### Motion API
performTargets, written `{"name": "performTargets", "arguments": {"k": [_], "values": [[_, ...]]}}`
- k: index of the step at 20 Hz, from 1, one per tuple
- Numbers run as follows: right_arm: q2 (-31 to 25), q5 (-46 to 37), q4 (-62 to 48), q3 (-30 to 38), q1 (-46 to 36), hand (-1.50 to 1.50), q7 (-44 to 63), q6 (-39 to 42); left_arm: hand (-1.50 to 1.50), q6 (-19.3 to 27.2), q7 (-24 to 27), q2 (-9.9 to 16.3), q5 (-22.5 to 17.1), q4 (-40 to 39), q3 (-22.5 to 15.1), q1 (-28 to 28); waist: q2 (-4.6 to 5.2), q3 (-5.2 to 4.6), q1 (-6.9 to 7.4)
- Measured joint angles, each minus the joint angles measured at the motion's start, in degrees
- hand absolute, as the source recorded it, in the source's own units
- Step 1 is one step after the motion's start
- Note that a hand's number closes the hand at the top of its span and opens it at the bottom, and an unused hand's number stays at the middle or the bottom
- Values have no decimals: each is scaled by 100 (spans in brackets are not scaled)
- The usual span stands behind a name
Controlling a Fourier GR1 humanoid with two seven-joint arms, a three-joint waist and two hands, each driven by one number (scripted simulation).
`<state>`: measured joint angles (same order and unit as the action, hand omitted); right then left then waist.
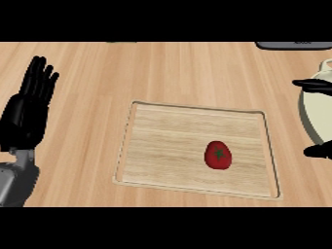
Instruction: Pick the tomato from the tray and place it in the pot
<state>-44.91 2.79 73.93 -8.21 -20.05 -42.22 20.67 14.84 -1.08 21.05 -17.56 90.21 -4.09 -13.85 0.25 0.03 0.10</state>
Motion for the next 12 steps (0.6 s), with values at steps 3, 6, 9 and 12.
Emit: {"name": "performTargets", "arguments": {"k": [3, 6, 9, 12], "values": [[-207, -439, 194, -148, -68, -150, 147, 23, 0, 25, 1, -77, 44, -89, 17, -72, -15, -4, -10], [-404, -887, 360, -375, -254, -150, 430, 161, 0, -26, -71, -48, 38, -69, 58, -141, -21, -6, 13], [-426, -1193, 1025, -635, -190, -150, 1014, 227, 0, -77, 88, -98, 70, -289, 127, -158, -34, -10, -41], [-318, -1433, 1440, -753, -165, -150, 1566, 355, 0, -119, 83, -143, 97, -303, 177, -191, -36, -10, -37]]}}
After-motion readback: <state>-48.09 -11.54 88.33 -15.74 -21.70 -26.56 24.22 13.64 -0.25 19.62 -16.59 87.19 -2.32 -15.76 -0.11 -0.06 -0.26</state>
